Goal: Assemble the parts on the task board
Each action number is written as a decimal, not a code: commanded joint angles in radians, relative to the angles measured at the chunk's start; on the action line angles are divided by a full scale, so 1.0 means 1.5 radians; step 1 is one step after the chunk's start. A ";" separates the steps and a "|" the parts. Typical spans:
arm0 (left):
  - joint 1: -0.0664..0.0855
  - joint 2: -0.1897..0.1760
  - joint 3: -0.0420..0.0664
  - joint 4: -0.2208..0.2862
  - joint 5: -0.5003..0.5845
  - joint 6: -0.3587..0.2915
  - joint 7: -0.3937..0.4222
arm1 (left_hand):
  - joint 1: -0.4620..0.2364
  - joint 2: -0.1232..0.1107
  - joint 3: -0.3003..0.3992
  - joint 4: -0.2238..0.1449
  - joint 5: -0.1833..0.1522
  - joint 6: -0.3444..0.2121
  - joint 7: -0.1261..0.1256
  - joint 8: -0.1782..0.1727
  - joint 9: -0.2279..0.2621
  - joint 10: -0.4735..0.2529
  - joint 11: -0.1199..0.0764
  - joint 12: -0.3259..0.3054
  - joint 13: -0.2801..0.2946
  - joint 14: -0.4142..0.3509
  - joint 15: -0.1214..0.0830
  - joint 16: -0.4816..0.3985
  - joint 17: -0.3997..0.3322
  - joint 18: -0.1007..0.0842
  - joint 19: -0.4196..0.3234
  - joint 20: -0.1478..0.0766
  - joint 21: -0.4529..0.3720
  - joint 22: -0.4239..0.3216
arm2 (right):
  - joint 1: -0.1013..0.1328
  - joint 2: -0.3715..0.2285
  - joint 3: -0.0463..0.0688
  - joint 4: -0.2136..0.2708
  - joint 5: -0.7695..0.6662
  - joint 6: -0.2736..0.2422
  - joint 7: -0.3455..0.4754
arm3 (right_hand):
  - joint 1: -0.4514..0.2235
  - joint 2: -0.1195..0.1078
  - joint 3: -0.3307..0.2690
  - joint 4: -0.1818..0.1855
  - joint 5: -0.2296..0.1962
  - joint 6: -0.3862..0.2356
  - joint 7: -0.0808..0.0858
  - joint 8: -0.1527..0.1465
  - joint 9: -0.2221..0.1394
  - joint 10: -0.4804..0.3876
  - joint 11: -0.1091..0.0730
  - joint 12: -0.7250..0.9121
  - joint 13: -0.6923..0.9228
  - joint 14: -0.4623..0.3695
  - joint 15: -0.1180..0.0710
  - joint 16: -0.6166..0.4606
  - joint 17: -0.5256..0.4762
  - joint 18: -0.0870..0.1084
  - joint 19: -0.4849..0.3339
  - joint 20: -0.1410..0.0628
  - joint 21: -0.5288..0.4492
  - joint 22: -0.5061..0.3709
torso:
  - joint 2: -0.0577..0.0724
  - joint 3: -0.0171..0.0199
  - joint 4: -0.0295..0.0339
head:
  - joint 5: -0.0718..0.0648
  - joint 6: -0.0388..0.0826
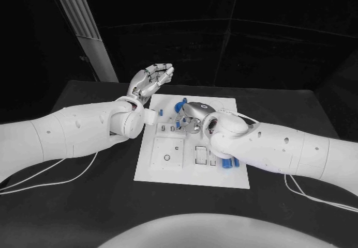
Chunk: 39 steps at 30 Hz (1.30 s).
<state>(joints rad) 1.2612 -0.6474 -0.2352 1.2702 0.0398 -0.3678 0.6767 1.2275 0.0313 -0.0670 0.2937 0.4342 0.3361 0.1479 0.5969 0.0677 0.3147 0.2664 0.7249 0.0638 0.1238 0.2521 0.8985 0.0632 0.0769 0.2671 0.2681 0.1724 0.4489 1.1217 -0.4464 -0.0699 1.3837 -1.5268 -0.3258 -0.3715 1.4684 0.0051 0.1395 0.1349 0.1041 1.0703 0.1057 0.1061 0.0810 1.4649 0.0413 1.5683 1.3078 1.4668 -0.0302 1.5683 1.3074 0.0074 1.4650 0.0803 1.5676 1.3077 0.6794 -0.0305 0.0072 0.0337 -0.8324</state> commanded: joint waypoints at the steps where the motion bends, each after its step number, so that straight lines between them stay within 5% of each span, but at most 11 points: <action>1: 0.001 0.000 0.001 0.002 -0.003 0.007 0.178 | 0.000 0.008 -0.004 -0.001 0.005 -0.003 0.099 0.002 -0.001 -0.003 -0.001 0.002 0.001 0.002 0.003 0.003 0.001 0.004 -0.004 0.000 0.002 -0.001 | -0.001 0.003 0.000 -0.005 -0.010 0.000 -0.005 | -0.007 0.003 -0.004 0.000 0.001 0.019 0.006 0.000 0.000 0.071 0.006 0.002 0.175 0.069 0.006 0.002 0.176 -0.005 0.071 0.003 0.002 0.175 | -0.001 0.0000 0.0006 | 0.000 -0.002; 28: 0.001 -0.002 0.001 0.002 -0.003 0.006 0.177 | 0.000 0.008 -0.005 -0.001 0.006 -0.003 0.099 0.003 -0.001 -0.004 -0.001 0.003 0.001 0.002 0.003 0.003 0.001 0.004 -0.005 0.001 0.002 -0.001 | -0.011 0.016 0.000 -0.026 -0.010 0.006 -0.002 | -0.012 -0.007 -0.011 -0.007 0.002 0.011 0.012 -0.016 -0.006 0.071 0.012 0.002 0.175 0.069 0.012 0.002 0.176 -0.005 0.071 0.009 0.002 0.175 | -0.001 -0.0004 -0.0002 | -0.006 -0.005; 35: 0.001 -0.001 0.001 0.002 -0.003 0.007 0.177 | 0.000 0.008 -0.005 -0.001 0.006 -0.003 0.099 0.003 -0.001 -0.004 -0.001 0.003 0.001 0.002 0.003 0.003 0.001 0.004 -0.005 0.001 0.002 -0.001 | -0.013 0.016 0.000 -0.028 -0.010 0.009 0.001 | -0.007 -0.013 -0.010 -0.016 0.004 0.004 0.013 -0.023 -0.008 0.071 0.013 0.002 0.175 0.069 0.013 0.002 0.176 -0.005 0.071 0.011 0.002 0.175 | -0.001 0.0000 0.0025 | -0.009 -0.006; 39: 0.001 -0.001 0.001 0.002 -0.003 0.007 0.176 | 0.000 0.008 -0.005 -0.001 0.006 -0.003 0.099 0.003 -0.001 -0.004 -0.001 0.003 0.001 0.002 0.003 0.003 0.001 0.004 -0.005 0.001 0.002 -0.001 | -0.014 0.016 0.000 -0.029 -0.010 0.011 0.000 | -0.005 -0.017 -0.012 -0.020 0.002 -0.001 0.015 -0.026 -0.009 0.071 0.015 0.002 0.175 0.069 0.013 0.002 0.176 -0.005 0.071 0.012 0.002 0.175 | -0.001 0.0002 0.0001 | -0.007 -0.006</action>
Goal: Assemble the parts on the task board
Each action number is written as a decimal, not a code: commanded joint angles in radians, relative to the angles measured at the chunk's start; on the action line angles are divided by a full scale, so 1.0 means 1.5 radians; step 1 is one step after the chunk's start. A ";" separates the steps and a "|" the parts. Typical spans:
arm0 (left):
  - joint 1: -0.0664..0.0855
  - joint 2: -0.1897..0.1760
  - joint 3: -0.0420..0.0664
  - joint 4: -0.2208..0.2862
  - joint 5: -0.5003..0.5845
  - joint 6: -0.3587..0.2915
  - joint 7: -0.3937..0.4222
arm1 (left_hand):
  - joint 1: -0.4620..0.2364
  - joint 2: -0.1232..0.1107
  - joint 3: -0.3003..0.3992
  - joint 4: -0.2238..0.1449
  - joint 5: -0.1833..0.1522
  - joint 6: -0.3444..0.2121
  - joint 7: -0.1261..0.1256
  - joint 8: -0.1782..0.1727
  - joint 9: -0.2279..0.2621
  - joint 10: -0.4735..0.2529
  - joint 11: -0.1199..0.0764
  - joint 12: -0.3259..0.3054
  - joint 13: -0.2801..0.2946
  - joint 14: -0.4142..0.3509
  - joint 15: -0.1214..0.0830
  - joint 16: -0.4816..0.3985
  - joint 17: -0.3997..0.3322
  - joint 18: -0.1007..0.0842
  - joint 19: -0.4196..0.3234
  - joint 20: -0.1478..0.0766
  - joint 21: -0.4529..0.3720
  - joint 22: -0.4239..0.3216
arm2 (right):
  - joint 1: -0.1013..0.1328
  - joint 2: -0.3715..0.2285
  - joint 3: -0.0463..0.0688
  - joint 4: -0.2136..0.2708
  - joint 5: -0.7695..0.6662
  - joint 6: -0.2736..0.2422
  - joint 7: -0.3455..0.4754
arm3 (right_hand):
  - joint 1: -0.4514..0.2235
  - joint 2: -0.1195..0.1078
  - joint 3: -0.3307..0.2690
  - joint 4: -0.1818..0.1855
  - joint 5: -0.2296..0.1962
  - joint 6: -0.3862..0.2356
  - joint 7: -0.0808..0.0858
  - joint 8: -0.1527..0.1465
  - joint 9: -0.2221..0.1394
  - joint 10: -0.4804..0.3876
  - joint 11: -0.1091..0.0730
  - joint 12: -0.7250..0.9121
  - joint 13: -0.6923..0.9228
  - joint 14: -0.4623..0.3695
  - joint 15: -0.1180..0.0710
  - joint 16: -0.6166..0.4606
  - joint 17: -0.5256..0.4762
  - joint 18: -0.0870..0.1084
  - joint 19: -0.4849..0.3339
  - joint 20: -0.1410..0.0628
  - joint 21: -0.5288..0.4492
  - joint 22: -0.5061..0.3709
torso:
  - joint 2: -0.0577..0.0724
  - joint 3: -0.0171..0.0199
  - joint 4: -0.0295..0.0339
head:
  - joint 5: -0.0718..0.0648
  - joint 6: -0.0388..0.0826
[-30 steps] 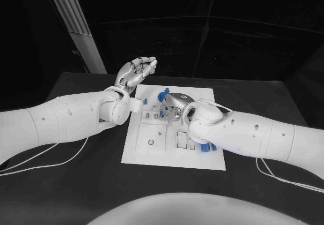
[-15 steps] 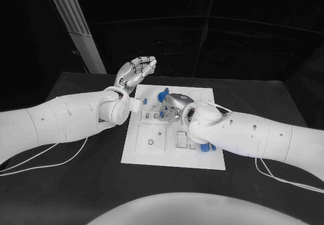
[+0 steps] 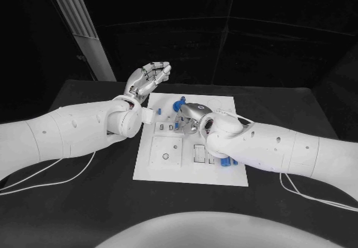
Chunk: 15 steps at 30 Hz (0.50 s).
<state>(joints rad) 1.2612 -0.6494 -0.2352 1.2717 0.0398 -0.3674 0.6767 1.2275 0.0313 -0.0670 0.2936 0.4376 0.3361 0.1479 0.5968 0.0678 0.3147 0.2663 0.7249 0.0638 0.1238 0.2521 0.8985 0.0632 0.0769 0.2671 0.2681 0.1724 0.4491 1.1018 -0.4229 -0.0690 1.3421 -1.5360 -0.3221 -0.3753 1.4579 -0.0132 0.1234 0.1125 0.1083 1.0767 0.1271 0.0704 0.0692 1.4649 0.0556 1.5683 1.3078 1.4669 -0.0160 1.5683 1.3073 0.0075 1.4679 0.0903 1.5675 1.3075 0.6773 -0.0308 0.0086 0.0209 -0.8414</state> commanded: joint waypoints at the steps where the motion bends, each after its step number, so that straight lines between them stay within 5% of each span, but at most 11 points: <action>1: 0.001 0.000 0.001 0.001 -0.003 0.007 0.176 | 0.000 0.008 -0.005 -0.001 0.003 -0.003 0.099 0.003 -0.001 -0.004 -0.001 0.003 0.001 0.002 0.003 0.003 0.001 0.004 -0.005 0.001 0.002 -0.001 | 0.000 0.001 0.000 -0.001 -0.004 0.010 0.002 | 0.002 -0.007 -0.001 -0.006 -0.002 -0.008 0.002 -0.003 -0.001 0.071 0.006 0.002 0.175 0.069 0.004 0.002 0.176 -0.005 0.069 0.005 0.002 0.176 | 0.000 0.0003 -0.0009 | 0.002 0.000; 15: 0.001 0.002 0.001 0.000 -0.003 0.009 0.176 | 0.001 0.009 -0.005 -0.001 0.004 -0.003 0.099 0.003 -0.001 -0.004 -0.001 0.003 0.001 0.002 0.003 0.003 0.001 0.004 -0.005 0.001 0.002 -0.001 | -0.002 0.001 0.000 0.000 -0.007 0.014 0.004 | -0.024 -0.045 -0.017 -0.001 -0.006 -0.048 0.028 -0.005 -0.002 0.071 0.028 0.002 0.175 0.069 0.022 0.002 0.176 -0.005 0.069 0.019 0.002 0.176 | 0.000 -0.0001 -0.0001 | -0.001 -0.002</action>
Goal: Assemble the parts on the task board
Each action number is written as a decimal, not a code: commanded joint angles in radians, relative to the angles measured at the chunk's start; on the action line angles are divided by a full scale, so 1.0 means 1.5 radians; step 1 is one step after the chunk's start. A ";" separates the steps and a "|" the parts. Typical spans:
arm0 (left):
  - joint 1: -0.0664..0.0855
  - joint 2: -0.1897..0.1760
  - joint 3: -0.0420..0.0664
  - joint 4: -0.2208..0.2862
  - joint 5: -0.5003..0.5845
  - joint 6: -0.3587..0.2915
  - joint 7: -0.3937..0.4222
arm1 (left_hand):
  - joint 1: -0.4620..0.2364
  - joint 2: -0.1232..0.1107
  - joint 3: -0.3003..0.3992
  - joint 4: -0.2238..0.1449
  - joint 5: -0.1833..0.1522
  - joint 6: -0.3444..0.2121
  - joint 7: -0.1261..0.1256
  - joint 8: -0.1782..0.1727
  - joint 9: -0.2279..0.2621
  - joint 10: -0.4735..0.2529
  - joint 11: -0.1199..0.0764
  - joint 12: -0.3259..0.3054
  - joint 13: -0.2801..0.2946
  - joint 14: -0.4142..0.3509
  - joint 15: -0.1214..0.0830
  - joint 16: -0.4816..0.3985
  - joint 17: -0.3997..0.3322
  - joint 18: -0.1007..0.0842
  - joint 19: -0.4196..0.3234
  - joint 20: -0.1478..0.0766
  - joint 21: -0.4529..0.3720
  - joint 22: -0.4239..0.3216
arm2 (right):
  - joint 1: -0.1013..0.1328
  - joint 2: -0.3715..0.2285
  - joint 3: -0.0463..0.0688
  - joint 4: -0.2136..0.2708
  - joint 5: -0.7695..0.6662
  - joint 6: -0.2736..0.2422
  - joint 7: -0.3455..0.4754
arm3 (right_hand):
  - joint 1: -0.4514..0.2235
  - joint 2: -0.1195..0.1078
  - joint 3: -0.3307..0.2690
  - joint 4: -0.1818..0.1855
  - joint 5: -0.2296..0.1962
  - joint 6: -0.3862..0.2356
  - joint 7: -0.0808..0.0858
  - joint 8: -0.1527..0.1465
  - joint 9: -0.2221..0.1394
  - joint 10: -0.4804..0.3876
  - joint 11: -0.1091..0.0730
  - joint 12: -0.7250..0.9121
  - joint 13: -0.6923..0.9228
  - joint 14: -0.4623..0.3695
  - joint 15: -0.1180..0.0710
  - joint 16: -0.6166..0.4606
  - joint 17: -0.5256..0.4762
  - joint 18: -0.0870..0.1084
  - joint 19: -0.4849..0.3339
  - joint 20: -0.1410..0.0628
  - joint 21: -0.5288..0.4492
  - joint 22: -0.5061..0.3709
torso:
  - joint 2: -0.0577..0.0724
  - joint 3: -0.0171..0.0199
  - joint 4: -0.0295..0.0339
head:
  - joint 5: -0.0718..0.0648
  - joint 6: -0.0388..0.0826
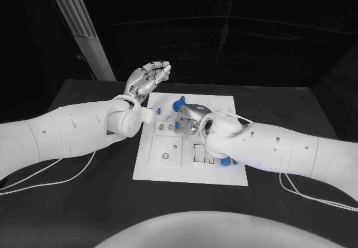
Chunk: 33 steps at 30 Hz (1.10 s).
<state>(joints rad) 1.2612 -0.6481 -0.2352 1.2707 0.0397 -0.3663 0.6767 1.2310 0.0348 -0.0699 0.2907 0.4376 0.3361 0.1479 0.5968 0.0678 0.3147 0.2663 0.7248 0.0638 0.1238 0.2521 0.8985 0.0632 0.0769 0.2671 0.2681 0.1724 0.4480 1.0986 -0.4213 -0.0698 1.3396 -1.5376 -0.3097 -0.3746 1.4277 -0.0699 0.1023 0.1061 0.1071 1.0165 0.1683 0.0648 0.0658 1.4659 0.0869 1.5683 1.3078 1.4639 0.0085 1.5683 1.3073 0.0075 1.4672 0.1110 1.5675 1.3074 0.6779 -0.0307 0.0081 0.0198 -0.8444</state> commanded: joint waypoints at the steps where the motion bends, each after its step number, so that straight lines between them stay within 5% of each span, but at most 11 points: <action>1: 0.001 0.001 0.001 0.000 -0.003 0.008 0.176 | -0.002 0.006 -0.003 0.001 0.004 -0.003 0.099 0.003 -0.001 -0.004 -0.001 0.003 0.001 0.002 0.003 0.003 0.001 0.004 -0.005 0.001 0.002 -0.001 | 0.000 0.000 0.000 0.001 -0.006 0.004 0.004 | -0.007 -0.010 -0.004 0.006 -0.007 -0.010 0.002 -0.001 0.000 0.070 0.009 0.002 0.175 0.071 0.007 0.002 0.176 -0.005 0.069 0.007 0.002 0.176 | -0.001 -0.0002 0.0003 | -0.001 0.000; 11: 0.001 0.002 0.001 0.000 -0.003 0.015 0.176 | -0.002 0.006 -0.005 0.002 0.007 -0.003 0.099 0.003 -0.001 -0.004 -0.001 0.003 0.001 0.002 0.003 0.003 0.001 0.004 -0.006 0.001 0.002 -0.002 | -0.001 -0.004 0.000 0.007 -0.014 -0.044 0.017 | -0.032 -0.046 -0.007 0.057 -0.034 -0.029 0.011 0.000 0.001 0.070 0.018 0.002 0.175 0.071 0.015 0.002 0.176 -0.005 0.069 0.018 0.002 0.176 | 0.000 0.0000 0.0001 | 0.000 0.003; 19: 0.001 -0.005 0.001 0.002 -0.006 0.021 0.168 | 0.000 0.006 -0.008 0.001 0.012 -0.004 0.099 0.003 -0.001 -0.006 0.000 0.004 0.000 0.001 0.006 0.002 0.001 0.007 0.010 0.008 0.014 0.020 | 0.000 -0.052 0.001 0.061 -0.020 -0.155 0.058 | -0.044 -0.070 -0.033 0.123 -0.036 -0.046 0.013 0.000 0.001 0.070 0.019 0.002 0.175 0.071 0.019 0.002 0.176 -0.005 0.069 0.022 0.002 0.176 | -0.002 0.0012 -0.0001 | 0.007 0.004; 24: 0.005 -0.020 0.001 0.006 -0.050 0.034 0.142 | 0.001 0.004 -0.016 0.002 0.012 -0.011 0.100 0.004 -0.001 -0.019 0.000 0.004 0.000 0.007 0.006 0.004 0.001 0.013 0.068 0.016 0.051 0.072 | 0.023 -0.110 0.001 0.115 0.040 -0.221 0.132 | -0.079 -0.032 -0.033 0.123 -0.031 -0.054 0.013 0.001 0.001 0.070 0.018 0.002 0.175 0.071 0.028 0.002 0.176 -0.005 0.069 0.030 0.002 0.176 | -0.005 0.0014 -0.0002 | 0.007 0.003; 27: 0.012 -0.029 0.001 0.010 -0.084 0.049 0.110 | -0.002 0.004 -0.024 0.002 0.012 -0.028 0.096 0.006 -0.001 -0.014 -0.002 0.015 0.002 0.054 -0.001 0.021 0.003 0.020 0.117 0.014 0.079 0.090 | 0.041 -0.146 0.001 0.142 0.089 -0.240 0.176 | -0.090 -0.014 -0.032 0.121 -0.024 -0.054 0.013 0.002 0.002 0.070 0.018 0.002 0.175 0.071 0.029 0.002 0.176 -0.005 0.069 0.032 0.002 0.176 | -0.009 0.0021 -0.0006 | 0.008 0.000; 29: 0.021 -0.037 0.001 0.015 -0.111 0.067 0.070 | -0.005 0.004 -0.030 0.002 0.009 -0.046 0.082 0.007 -0.001 0.003 -0.002 0.028 0.001 0.088 -0.005 0.029 0.002 0.025 0.141 0.013 0.090 0.091 | 0.052 -0.171 0.001 0.158 0.142 -0.235 0.214 | -0.099 -0.004 -0.035 0.121 -0.013 -0.053 0.012 0.003 0.003 0.070 0.018 0.002 0.175 0.071 0.029 0.002 0.176 -0.005 0.069 0.032 0.002 0.176 | -0.011 0.0023 -0.0001 | 0.010 -0.002; 31: 0.031 -0.044 0.001 0.021 -0.139 0.093 0.022 | -0.018 0.009 -0.038 0.003 -0.008 -0.094 0.026 -0.022 -0.004 0.016 0.007 0.035 0.000 0.113 -0.003 0.032 0.002 0.026 0.155 0.013 0.098 0.091 | 0.061 -0.194 0.001 0.170 0.208 -0.221 0.249 | -0.105 0.016 -0.037 0.121 0.002 -0.049 0.011 0.005 0.004 0.070 0.017 0.002 0.175 0.071 0.028 0.002 0.176 -0.005 0.069 0.032 0.002 0.176 | -0.013 0.0025 -0.0010 | 0.015 -0.002; 33: 0.044 -0.051 0.001 0.027 -0.163 0.110 -0.028 | -0.028 0.013 -0.047 0.002 -0.016 -0.137 -0.018 -0.039 -0.006 0.046 0.001 0.050 0.003 0.142 -0.009 0.041 0.006 0.029 0.170 0.012 0.106 0.092 | 0.066 -0.215 0.001 0.177 0.278 -0.207 0.277 | -0.119 0.032 -0.046 0.123 0.006 -0.044 0.010 0.008 0.005 0.070 0.016 0.002 0.175 0.071 0.028 0.002 0.176 -0.005 0.069 0.032 0.002 0.176 | -0.015 0.0026 -0.0023 | 0.020 -0.003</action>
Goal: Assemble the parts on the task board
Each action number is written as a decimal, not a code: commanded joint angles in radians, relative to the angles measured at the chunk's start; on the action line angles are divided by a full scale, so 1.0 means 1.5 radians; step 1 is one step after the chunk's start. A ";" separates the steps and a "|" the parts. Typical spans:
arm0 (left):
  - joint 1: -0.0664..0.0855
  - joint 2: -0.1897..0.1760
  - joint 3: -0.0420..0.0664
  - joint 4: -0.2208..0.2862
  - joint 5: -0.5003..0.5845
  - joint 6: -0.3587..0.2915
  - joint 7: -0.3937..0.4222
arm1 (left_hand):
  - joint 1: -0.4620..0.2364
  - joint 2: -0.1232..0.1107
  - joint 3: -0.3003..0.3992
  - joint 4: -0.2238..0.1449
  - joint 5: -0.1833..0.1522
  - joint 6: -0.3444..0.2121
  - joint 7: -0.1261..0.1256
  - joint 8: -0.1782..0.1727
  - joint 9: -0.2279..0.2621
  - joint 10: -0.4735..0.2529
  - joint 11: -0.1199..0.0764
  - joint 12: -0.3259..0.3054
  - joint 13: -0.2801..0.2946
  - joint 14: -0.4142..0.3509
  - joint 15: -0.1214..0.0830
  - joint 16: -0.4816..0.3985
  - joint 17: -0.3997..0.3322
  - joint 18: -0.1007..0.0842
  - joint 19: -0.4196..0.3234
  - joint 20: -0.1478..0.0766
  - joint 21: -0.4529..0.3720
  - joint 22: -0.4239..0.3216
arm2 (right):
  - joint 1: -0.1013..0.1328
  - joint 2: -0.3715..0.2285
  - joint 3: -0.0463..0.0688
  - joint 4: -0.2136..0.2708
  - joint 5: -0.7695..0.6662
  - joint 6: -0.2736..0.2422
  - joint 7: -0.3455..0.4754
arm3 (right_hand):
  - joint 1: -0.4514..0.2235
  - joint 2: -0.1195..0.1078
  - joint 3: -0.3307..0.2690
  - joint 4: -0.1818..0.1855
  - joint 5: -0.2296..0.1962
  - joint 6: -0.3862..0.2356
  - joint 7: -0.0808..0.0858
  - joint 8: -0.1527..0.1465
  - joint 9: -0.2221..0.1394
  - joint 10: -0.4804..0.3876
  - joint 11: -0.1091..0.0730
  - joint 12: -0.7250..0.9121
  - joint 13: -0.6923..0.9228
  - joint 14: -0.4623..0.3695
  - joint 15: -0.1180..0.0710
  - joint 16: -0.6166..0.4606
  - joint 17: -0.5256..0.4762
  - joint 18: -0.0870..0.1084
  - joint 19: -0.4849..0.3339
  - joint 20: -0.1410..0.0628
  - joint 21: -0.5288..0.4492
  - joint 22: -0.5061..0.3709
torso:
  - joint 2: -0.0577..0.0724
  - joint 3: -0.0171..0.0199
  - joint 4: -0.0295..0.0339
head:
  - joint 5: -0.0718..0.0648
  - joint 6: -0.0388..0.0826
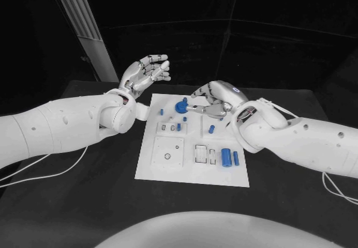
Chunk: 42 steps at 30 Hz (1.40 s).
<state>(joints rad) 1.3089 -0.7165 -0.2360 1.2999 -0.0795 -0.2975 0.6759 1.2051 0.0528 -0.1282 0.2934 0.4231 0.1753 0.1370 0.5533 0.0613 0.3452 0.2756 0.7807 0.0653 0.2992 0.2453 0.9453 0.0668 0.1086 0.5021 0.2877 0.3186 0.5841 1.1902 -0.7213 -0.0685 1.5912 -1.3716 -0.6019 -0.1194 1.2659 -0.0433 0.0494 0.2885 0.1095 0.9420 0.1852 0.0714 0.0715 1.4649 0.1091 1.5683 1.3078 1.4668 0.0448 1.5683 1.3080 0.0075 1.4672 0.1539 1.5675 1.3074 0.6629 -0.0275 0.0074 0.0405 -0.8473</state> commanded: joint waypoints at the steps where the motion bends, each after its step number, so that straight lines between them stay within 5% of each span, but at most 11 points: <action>1: 0.016 -0.008 0.001 0.009 -0.091 0.068 -0.043 | -0.016 0.000 -0.014 0.000 -0.008 -0.041 -0.026 -0.002 -0.001 0.057 -0.014 0.029 0.006 0.053 -0.014 0.023 0.009 0.015 0.031 -0.003 0.020 0.005 | 0.006 -0.021 0.000 0.010 0.189 -0.008 0.115 | -0.019 0.019 -0.019 0.001 0.008 0.006 -0.002 0.005 0.002 0.071 0.001 0.002 0.175 0.069 0.004 0.002 0.175 -0.005 0.069 0.004 0.002 0.176 | -0.006 0.0007 -0.0023 | 0.009 -0.003; 5: 0.044 -0.016 0.001 0.017 -0.152 0.104 -0.150 | -0.046 -0.011 -0.032 0.000 -0.011 -0.064 -0.058 0.024 -0.001 0.177 -0.054 0.088 0.036 0.157 -0.052 0.081 0.048 0.045 0.097 -0.007 0.073 0.028 | 0.010 -0.052 0.000 0.011 0.320 0.016 0.150 | -0.048 0.038 -0.054 0.001 0.013 0.004 -0.002 0.013 0.003 0.071 0.001 0.002 0.175 0.069 0.003 0.002 0.175 0.003 0.049 0.003 -0.021 0.163 | -0.010 0.0020 -0.0028 | 0.014 -0.007; 7: 0.058 -0.018 0.001 0.019 -0.190 0.119 -0.197 | -0.061 -0.021 -0.028 0.000 -0.012 -0.066 -0.048 0.048 0.001 0.244 -0.078 0.133 0.066 0.215 -0.075 0.129 0.081 0.050 0.135 -0.019 0.116 0.054 | 0.011 -0.067 0.000 0.010 0.393 0.037 0.168 | -0.064 0.051 -0.074 0.001 0.008 -0.008 0.000 0.017 0.003 0.071 0.003 0.002 0.175 0.069 0.005 0.002 0.175 0.013 0.019 0.005 -0.056 0.144 | -0.011 0.0029 -0.0019 | 0.016 -0.009; 9: 0.068 -0.019 0.001 0.022 -0.218 0.122 -0.229 | -0.064 -0.027 -0.022 0.000 -0.012 -0.008 -0.013 0.119 0.007 0.311 -0.109 0.192 0.106 0.272 -0.105 0.193 0.128 0.050 0.177 -0.045 0.175 0.095 | 0.012 -0.079 0.000 0.006 0.451 0.061 0.182 | -0.069 0.066 -0.085 0.001 -0.005 -0.025 0.004 0.020 0.003 0.071 0.006 0.002 0.175 0.069 0.007 0.002 0.175 0.025 -0.017 0.006 -0.097 0.123 | -0.013 0.0039 -0.0021 | 0.018 -0.010; 12: 0.078 -0.019 0.001 0.025 -0.255 0.133 -0.276 | -0.066 -0.041 -0.009 0.002 -0.012 0.046 -0.007 0.103 0.003 0.361 -0.138 0.273 0.175 0.336 -0.134 0.282 0.243 0.048 0.190 -0.069 0.263 0.171 | 0.012 -0.092 -0.001 0.001 0.527 0.087 0.201 | -0.092 0.088 -0.110 0.002 -0.030 -0.063 0.013 0.026 0.001 0.071 0.014 0.002 0.175 0.069 0.016 0.002 0.175 0.040 -0.065 0.011 -0.152 0.096 | -0.013 0.0046 -0.0048 | 0.024 -0.008; 16: 0.083 -0.016 0.001 0.024 -0.279 0.155 -0.322 | -0.080 -0.052 0.009 -0.001 -0.011 0.048 -0.003 0.082 0.003 0.579 -0.145 0.433 0.558 0.588 -0.144 0.387 0.623 0.044 0.208 -0.087 0.371 0.266 | 0.012 -0.103 -0.001 -0.001 0.581 0.098 0.220 | -0.117 0.096 -0.146 0.001 -0.039 -0.121 0.022 0.035 0.001 -0.039 0.028 -0.061 0.117 0.045 0.024 -0.013 0.146 0.066 -0.161 0.021 -0.261 0.042 | -0.013 0.0035 -0.0051 | 0.021 -0.007; 18: 0.085 -0.013 0.001 0.022 -0.310 0.181 -0.359 | -0.089 -0.066 0.019 -0.002 -0.010 0.059 0.007 0.076 0.003 0.757 -0.139 0.515 0.888 0.790 -0.144 0.419 0.917 0.000 0.400 -0.092 0.592 0.452 | 0.013 -0.110 -0.001 -0.001 0.606 0.099 0.231 | -0.135 0.103 -0.171 0.000 -0.037 -0.159 0.025 0.049 0.004 -0.178 0.027 -0.150 0.038 -0.025 0.026 -0.061 0.064 0.084 -0.235 0.023 -0.347 0.002 | -0.012 0.0031 -0.0026 | 0.015 -0.007; 19: 0.085 -0.012 0.001 0.022 -0.326 0.191 -0.372 | -0.089 -0.072 0.025 0.000 -0.010 0.065 0.015 0.071 0.002 0.810 -0.136 0.526 0.990 0.848 -0.141 0.417 1.003 -0.020 0.485 -0.092 0.675 0.522 | 0.013 -0.112 -0.001 -0.001 0.613 0.098 0.234 | -0.139 0.106 -0.182 -0.001 -0.038 -0.172 0.025 0.060 0.006 -0.221 0.027 -0.181 0.009 -0.048 0.025 -0.079 0.038 0.090 -0.261 0.024 -0.378 -0.013 | -0.012 0.0032 -0.0029 | 0.014 -0.007; 25: 0.084 -0.002 0.001 0.021 -0.418 0.235 -0.437 | -0.100 -0.082 0.035 0.002 -0.009 0.131 0.037 0.062 0.004 0.817 -0.102 0.527 1.004 0.848 -0.115 0.417 1.003 -0.071 0.705 -0.076 0.831 0.654 | 0.012 -0.119 -0.002 -0.003 0.646 0.096 0.245 | -0.154 0.110 -0.215 0.001 -0.039 -0.210 0.026 0.098 0.017 -0.361 0.026 -0.282 -0.091 -0.123 0.027 -0.137 -0.052 0.114 -0.359 0.024 -0.503 -0.073 | -0.012 0.0032 -0.0015 | 0.012 -0.008; 38: 0.074 0.024 0.001 0.013 -0.466 0.285 -0.577 | -0.107 -0.054 0.032 0.001 -0.008 0.271 0.017 0.136 0.046 0.817 -0.118 0.527 1.004 0.848 -0.129 0.417 1.003 -0.072 0.712 -0.080 0.835 0.658 | 0.012 -0.120 -0.002 -0.013 0.659 0.109 0.231 | -0.143 0.125 -0.241 0.001 -0.040 -0.253 0.028 0.167 0.037 -0.383 0.029 -0.296 -0.137 -0.160 0.028 -0.164 -0.105 0.116 -0.369 0.026 -0.546 -0.094 | -0.012 0.0035 -0.0024 | 0.006 -0.002; 42: 0.070 0.032 0.001 0.005 -0.468 0.311 -0.621 | -0.114 -0.034 0.026 0.000 -0.073 0.281 0.003 0.185 0.090 0.817 -0.131 0.527 1.004 0.848 -0.142 0.417 1.003 -0.072 0.712 -0.093 0.835 0.658 | 0.012 -0.118 -0.002 -0.016 0.659 0.110 0.223 | -0.139 0.131 -0.253 0.001 -0.040 -0.275 0.029 0.200 0.046 -0.383 0.030 -0.289 -0.147 -0.166 0.029 -0.164 -0.116 0.115 -0.367 0.027 -0.556 -0.097 | -0.012 0.0036 -0.0017 | 0.004 -0.003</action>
<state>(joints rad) 1.4136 -0.6715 -0.2350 1.3109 -0.7535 0.1043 -0.1623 1.0342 -0.0086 -0.0837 0.2936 0.3401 0.5943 0.1474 0.8145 0.1805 1.4667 0.0852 1.5684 1.3084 1.4672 0.0409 1.5678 1.3080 0.0063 1.4670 0.1559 1.5672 1.3080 1.2062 -0.8999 -0.0726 1.5680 -0.3994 -0.4515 0.2182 1.0582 0.1401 -0.3221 0.2898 0.0558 0.5414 0.1646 0.3572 0.1368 0.8965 0.1518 1.1297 1.0916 1.2254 0.0898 1.3263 1.1396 0.1715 0.9151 0.1911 0.7388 1.1632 0.6448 -0.0224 0.0050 0.0485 -0.8505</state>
